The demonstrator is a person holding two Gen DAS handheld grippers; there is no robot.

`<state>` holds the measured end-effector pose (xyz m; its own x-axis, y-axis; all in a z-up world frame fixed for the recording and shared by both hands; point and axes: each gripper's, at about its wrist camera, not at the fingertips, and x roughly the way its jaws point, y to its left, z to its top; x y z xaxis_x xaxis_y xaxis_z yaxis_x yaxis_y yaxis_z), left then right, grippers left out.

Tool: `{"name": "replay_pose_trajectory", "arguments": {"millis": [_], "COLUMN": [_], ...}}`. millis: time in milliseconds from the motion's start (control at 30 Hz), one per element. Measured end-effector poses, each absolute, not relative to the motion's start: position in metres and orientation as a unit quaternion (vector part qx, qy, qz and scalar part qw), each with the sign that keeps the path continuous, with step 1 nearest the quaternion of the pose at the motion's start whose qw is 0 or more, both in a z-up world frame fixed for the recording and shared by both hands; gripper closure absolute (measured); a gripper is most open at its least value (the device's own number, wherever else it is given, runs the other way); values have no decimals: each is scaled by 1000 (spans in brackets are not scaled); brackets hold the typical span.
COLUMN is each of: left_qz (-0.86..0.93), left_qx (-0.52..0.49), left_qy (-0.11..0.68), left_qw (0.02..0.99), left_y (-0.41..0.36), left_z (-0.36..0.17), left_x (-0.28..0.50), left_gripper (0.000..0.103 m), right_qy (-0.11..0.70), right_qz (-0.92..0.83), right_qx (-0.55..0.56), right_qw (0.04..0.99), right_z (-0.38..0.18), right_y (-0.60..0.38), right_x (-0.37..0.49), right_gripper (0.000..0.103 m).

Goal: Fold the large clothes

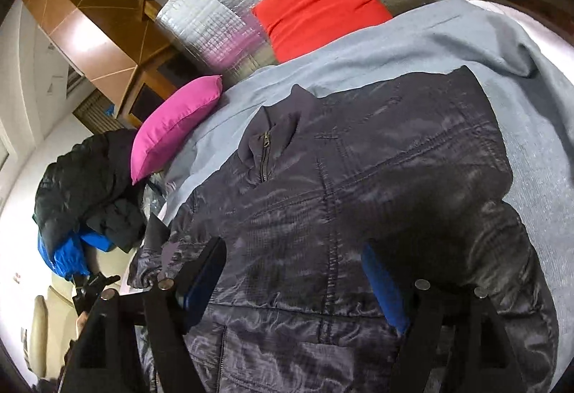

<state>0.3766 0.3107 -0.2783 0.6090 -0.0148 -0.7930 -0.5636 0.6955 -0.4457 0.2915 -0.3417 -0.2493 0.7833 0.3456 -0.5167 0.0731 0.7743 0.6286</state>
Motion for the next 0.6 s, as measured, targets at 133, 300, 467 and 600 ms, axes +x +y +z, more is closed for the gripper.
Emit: {"name": "replay_pose_trajectory", "arguments": {"millis": [133, 300, 467, 600], "left_qz": [161, 164, 170, 170], "left_qx": [-389, -398, -408, -421], "left_qy": [407, 382, 365, 358], "left_qw": [811, 817, 819, 816], "left_y": [324, 332, 343, 348], "left_z": [-296, -305, -315, -315], "left_x": [393, 412, 427, 428], "left_gripper": [37, 37, 67, 93], "right_qy": [325, 334, 334, 322], "right_qz": [70, 67, 66, 63], "right_qx": [313, 288, 277, 289], "right_qw": [890, 895, 898, 899], "right_z": [-252, -255, -257, -256], "right_y": [-339, -333, -330, -335], "right_x": [297, 303, 304, 301], "right_gripper": [22, 22, 22, 23]}}
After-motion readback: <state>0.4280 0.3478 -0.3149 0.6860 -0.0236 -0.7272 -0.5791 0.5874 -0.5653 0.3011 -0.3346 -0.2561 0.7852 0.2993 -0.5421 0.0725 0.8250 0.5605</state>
